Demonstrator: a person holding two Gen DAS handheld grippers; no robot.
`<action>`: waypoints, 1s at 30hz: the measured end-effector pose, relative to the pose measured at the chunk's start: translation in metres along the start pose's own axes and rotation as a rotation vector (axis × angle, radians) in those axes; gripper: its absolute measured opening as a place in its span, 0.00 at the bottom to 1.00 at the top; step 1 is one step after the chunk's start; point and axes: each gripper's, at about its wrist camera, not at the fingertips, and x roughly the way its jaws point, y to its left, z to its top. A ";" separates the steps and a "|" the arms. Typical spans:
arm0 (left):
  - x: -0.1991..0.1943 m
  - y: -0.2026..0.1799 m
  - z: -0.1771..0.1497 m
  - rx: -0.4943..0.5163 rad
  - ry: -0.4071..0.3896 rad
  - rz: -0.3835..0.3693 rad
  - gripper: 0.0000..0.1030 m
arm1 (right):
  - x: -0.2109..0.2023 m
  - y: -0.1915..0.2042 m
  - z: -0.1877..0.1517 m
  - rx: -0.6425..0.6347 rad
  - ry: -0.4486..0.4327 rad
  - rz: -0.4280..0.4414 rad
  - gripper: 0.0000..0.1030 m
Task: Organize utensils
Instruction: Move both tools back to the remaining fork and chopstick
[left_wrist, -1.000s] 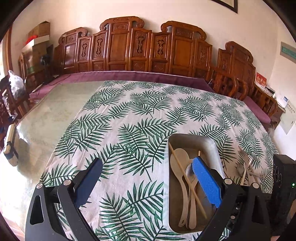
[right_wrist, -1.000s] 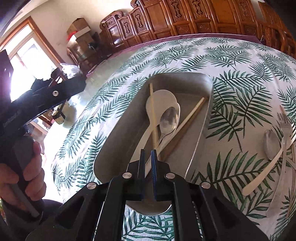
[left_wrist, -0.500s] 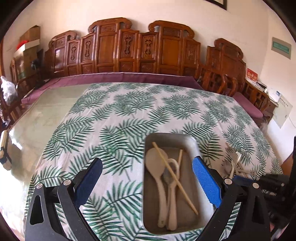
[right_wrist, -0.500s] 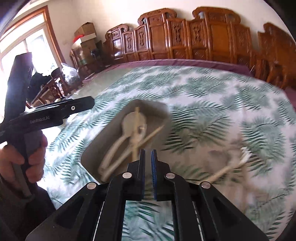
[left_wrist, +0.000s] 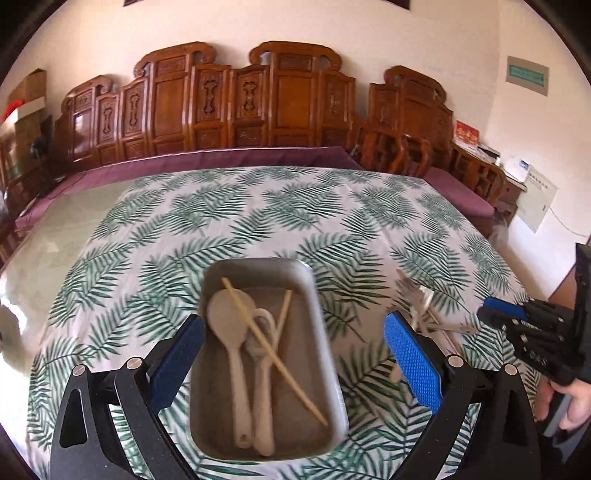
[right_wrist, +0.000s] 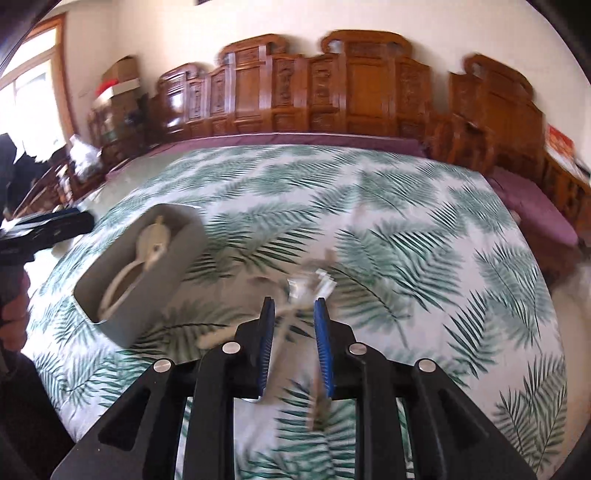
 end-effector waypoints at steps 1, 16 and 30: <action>0.001 -0.005 -0.001 0.008 0.002 -0.006 0.91 | 0.001 -0.008 -0.003 0.021 0.007 0.002 0.23; 0.011 -0.047 -0.017 0.093 0.037 -0.043 0.91 | 0.053 -0.014 -0.021 -0.071 0.131 -0.022 0.23; 0.045 -0.096 -0.030 0.136 0.133 -0.075 0.76 | 0.048 -0.049 -0.021 -0.044 0.131 -0.050 0.25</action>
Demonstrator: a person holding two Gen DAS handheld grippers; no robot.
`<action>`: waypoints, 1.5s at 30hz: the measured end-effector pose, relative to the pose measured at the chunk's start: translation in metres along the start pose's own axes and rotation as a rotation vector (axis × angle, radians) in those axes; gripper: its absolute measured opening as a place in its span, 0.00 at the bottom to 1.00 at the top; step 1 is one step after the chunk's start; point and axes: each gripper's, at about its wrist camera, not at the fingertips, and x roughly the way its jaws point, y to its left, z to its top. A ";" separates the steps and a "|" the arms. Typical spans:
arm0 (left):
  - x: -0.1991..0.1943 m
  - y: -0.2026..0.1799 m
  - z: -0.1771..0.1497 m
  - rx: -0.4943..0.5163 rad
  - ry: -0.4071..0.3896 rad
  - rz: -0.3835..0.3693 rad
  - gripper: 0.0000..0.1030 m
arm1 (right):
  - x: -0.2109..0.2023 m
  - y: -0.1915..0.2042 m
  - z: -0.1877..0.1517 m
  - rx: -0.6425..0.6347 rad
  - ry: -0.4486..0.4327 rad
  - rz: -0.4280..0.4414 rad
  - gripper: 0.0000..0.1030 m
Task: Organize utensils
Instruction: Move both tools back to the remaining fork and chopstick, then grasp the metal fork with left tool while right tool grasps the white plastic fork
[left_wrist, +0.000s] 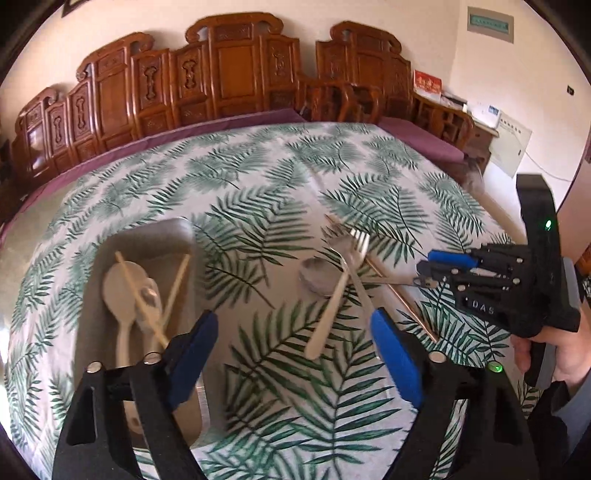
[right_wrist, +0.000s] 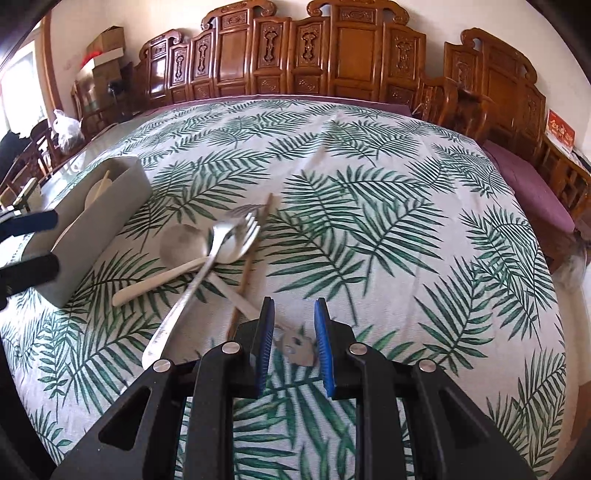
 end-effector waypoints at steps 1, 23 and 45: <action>0.007 -0.006 0.000 0.008 0.016 0.000 0.72 | 0.000 -0.002 0.000 0.005 -0.002 0.001 0.26; 0.092 -0.074 0.018 0.048 0.171 0.054 0.24 | -0.017 -0.035 0.002 0.104 -0.061 0.052 0.26; 0.080 -0.059 0.010 0.012 0.203 0.026 0.06 | -0.017 -0.033 0.005 0.118 -0.068 0.066 0.26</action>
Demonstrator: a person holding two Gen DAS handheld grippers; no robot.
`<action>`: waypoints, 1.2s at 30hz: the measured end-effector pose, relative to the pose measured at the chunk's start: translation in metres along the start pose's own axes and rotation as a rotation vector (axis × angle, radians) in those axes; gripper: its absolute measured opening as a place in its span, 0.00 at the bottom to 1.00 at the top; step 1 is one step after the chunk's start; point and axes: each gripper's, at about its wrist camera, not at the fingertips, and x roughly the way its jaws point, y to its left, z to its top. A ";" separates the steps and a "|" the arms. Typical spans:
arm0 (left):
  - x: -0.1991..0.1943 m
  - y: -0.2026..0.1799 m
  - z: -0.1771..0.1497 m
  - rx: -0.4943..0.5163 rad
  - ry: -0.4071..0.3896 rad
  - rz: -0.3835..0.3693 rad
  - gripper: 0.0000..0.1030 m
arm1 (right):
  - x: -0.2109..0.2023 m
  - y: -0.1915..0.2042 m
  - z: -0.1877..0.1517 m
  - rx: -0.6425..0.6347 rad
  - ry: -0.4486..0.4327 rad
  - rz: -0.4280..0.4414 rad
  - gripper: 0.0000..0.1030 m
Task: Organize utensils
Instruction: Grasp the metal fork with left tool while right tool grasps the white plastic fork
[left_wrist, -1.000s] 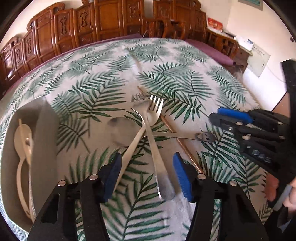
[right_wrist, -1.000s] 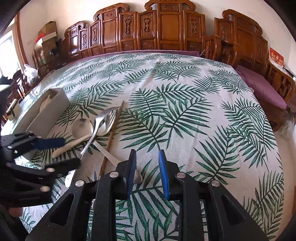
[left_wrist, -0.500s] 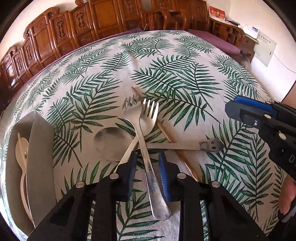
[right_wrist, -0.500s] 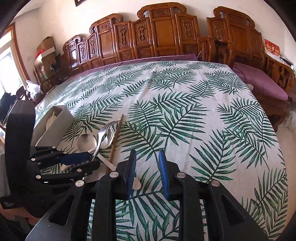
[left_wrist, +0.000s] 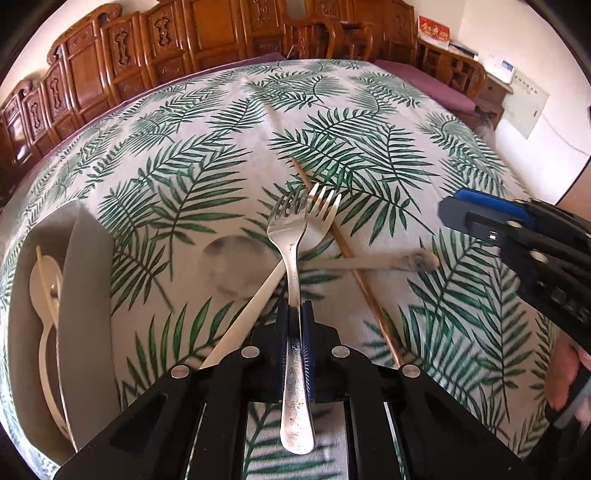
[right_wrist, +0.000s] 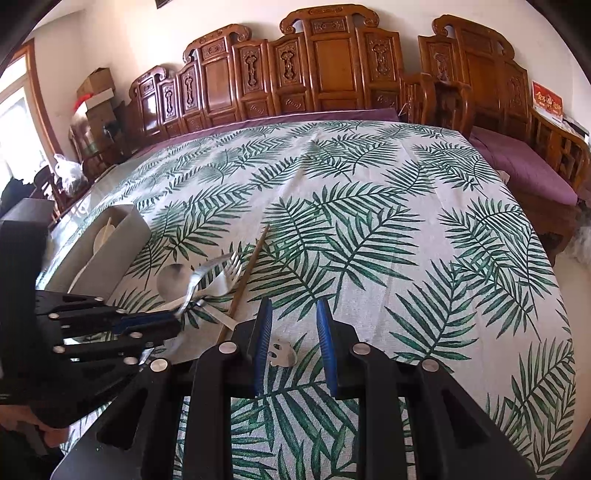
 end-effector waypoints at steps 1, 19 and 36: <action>-0.003 0.002 -0.001 -0.006 -0.005 -0.005 0.06 | 0.001 0.001 0.000 -0.002 0.002 -0.001 0.26; -0.056 0.039 -0.012 -0.006 -0.122 -0.078 0.06 | 0.047 0.028 0.019 0.004 0.011 0.088 0.38; -0.077 0.072 -0.016 -0.041 -0.193 -0.096 0.06 | 0.073 0.034 0.027 0.006 0.063 0.106 0.07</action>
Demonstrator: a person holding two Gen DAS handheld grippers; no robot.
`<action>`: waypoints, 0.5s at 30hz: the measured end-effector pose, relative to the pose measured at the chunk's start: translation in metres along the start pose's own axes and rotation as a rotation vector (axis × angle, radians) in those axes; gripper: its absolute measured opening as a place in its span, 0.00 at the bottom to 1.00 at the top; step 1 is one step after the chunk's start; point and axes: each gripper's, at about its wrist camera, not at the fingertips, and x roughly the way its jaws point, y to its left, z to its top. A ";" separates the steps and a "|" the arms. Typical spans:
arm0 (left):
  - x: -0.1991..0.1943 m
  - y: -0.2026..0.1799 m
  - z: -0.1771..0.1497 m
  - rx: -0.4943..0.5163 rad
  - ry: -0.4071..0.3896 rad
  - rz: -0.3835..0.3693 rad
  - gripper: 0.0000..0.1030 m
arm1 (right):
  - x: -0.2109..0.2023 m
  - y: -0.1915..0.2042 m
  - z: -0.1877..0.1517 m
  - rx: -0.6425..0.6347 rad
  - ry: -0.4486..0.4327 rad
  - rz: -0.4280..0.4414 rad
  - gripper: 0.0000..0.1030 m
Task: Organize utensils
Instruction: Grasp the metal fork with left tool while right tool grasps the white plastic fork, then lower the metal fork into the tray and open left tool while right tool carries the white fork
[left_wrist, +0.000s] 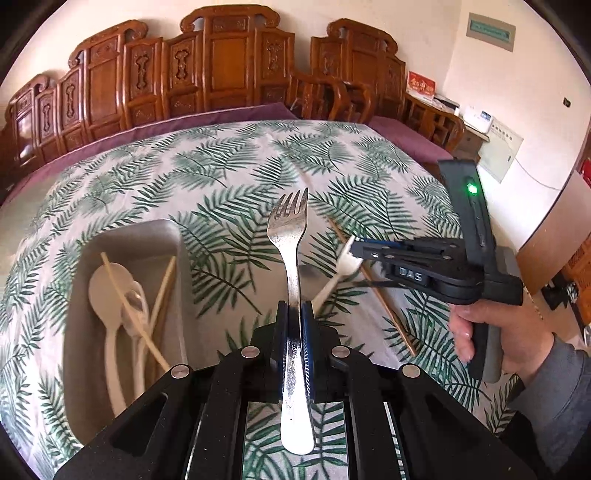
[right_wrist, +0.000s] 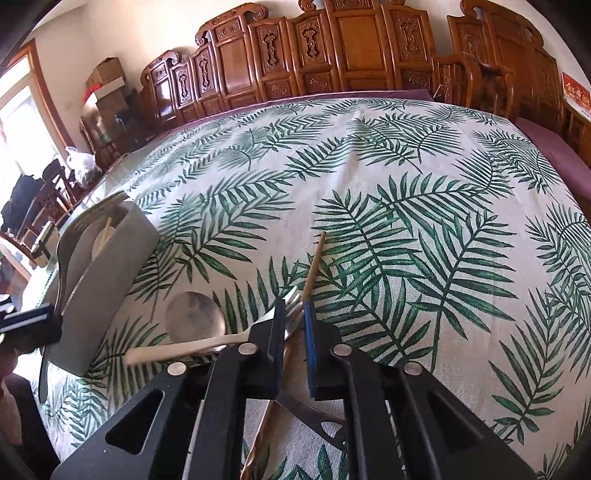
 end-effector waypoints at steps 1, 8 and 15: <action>-0.003 0.003 0.000 -0.005 -0.004 0.006 0.06 | -0.002 0.000 0.000 0.002 -0.006 0.006 0.07; -0.023 0.027 0.011 -0.031 -0.033 0.049 0.06 | -0.033 0.000 0.007 0.001 -0.064 0.032 0.03; -0.036 0.056 0.010 -0.047 -0.026 0.112 0.06 | -0.063 0.008 0.013 -0.035 -0.123 0.034 0.02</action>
